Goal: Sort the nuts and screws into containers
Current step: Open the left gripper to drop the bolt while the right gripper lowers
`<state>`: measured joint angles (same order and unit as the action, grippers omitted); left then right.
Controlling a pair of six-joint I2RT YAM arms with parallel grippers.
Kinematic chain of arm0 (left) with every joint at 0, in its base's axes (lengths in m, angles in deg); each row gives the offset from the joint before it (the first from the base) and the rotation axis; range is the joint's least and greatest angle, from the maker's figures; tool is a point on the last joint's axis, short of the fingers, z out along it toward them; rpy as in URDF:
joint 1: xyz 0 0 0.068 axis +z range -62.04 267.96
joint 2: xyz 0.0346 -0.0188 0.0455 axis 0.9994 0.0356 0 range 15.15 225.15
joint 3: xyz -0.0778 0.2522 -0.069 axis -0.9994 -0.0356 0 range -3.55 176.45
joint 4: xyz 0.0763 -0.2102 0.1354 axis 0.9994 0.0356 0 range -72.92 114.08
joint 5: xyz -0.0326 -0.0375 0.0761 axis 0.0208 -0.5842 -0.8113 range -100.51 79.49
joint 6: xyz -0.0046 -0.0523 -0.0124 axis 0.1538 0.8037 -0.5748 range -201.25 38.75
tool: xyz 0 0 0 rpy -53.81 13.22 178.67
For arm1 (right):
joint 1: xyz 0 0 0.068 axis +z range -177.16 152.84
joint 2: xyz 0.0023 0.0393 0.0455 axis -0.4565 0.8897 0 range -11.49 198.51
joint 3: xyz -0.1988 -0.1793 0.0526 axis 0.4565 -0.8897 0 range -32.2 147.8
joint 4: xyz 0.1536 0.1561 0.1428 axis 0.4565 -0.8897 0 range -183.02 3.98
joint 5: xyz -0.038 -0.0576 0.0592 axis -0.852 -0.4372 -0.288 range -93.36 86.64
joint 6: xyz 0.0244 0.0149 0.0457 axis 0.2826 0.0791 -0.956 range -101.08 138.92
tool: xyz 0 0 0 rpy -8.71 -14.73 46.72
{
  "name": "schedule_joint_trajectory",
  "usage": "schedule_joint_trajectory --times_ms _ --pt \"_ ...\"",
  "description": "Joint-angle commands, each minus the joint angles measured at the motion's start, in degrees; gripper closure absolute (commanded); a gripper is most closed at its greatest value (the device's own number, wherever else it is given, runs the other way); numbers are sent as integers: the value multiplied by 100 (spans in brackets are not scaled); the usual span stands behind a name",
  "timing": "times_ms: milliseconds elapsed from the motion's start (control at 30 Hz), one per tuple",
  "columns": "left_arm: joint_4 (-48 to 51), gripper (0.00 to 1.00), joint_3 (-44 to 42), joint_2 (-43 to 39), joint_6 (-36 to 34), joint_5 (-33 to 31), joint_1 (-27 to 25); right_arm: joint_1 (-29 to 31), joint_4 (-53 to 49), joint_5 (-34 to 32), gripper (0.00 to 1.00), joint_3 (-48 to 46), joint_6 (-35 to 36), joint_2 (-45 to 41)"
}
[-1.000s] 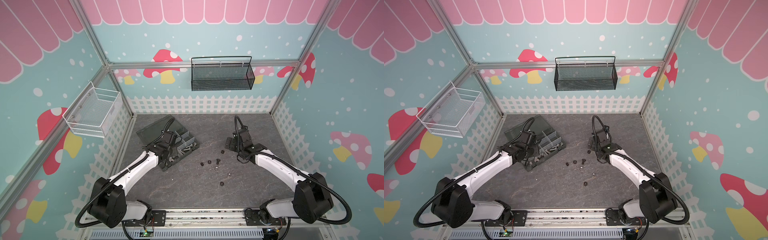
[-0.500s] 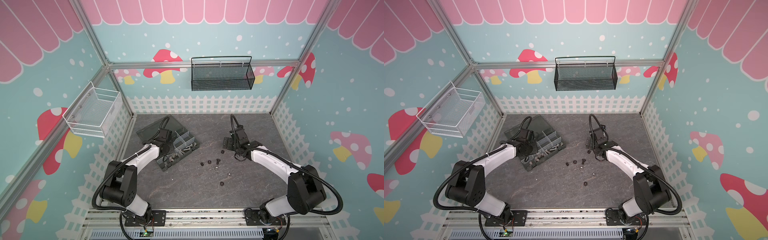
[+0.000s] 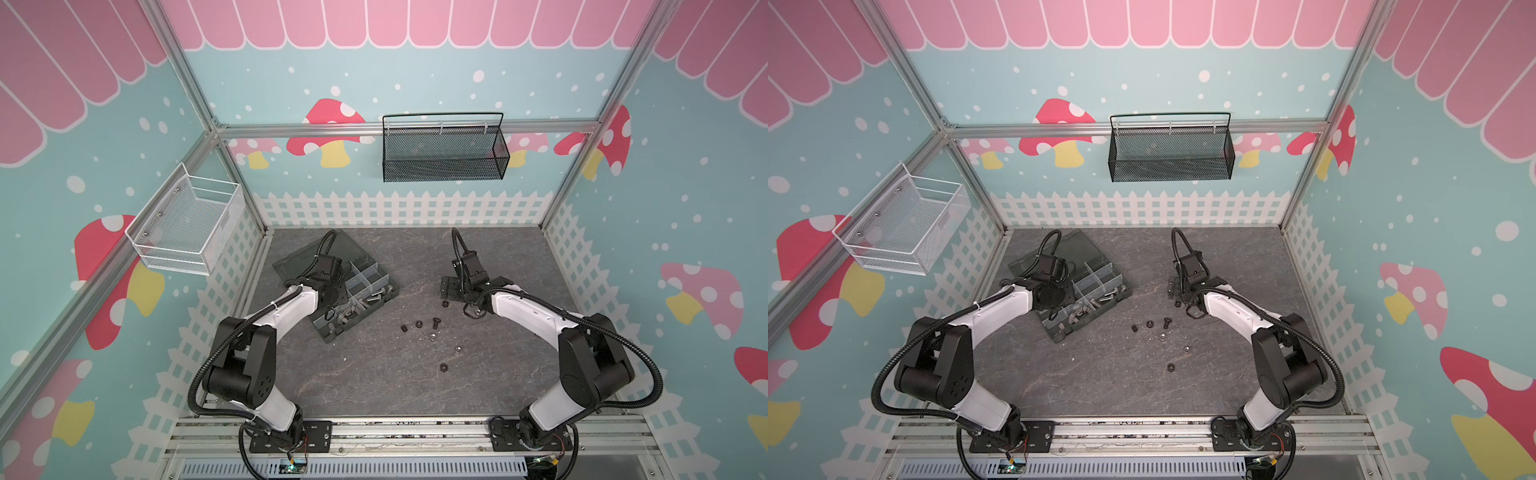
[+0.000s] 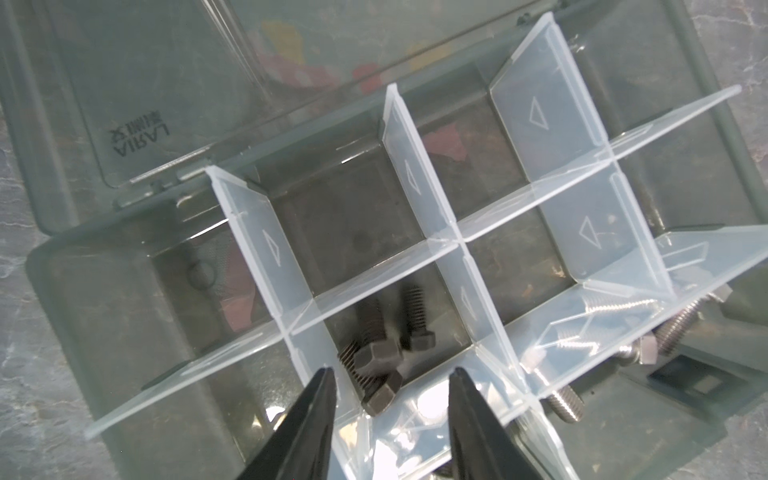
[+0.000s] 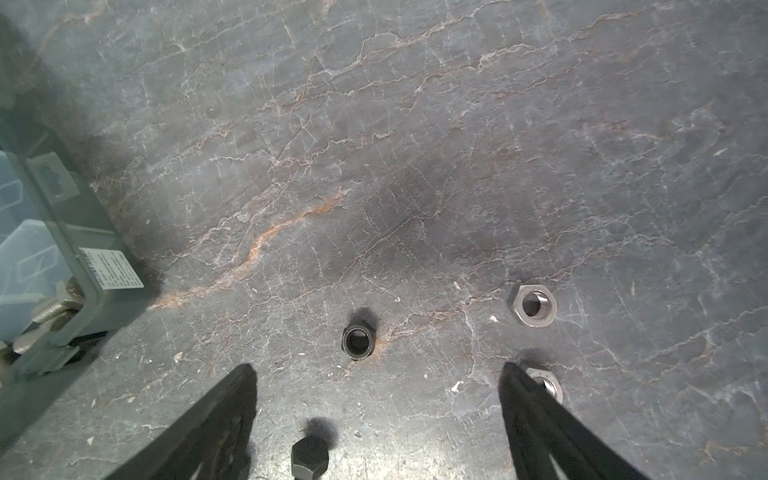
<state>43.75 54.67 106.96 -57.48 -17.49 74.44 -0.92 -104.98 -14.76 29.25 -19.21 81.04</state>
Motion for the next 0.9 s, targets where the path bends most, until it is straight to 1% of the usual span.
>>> schedule_joint_trajectory --times_ms 0,133,267,467,533,633,667,733,867 --pt "-36 51 90 -161 -2 22 42 3 -156 137 15 147 151 163" --pt "-26 48 -91 -585 99 83 42 21 -161 348 22 196 251 339" --pt "37 43 -366 -1199 239 181 42 30 -267 590 30 328 321 645" --pt "95 26 -992 -2410 572 268 42 76 -411 755 38 420 335 968" --pt "152 18 -1201 -2801 690 282 42 140 -500 788 38 420 317 969" --pt "290 3 -1503 -3392 849 245 42 279 -630 823 38 373 267 899" --pt "342 0 -1590 -3592 902 217 40 339 -648 869 38 340 228 850" --pt "422 0 -1741 -3910 990 168 41 456 -676 979 38 261 168 781" --pt "475 0 -2033 -4458 1217 155 36 714 -822 949 37 151 -1 748"
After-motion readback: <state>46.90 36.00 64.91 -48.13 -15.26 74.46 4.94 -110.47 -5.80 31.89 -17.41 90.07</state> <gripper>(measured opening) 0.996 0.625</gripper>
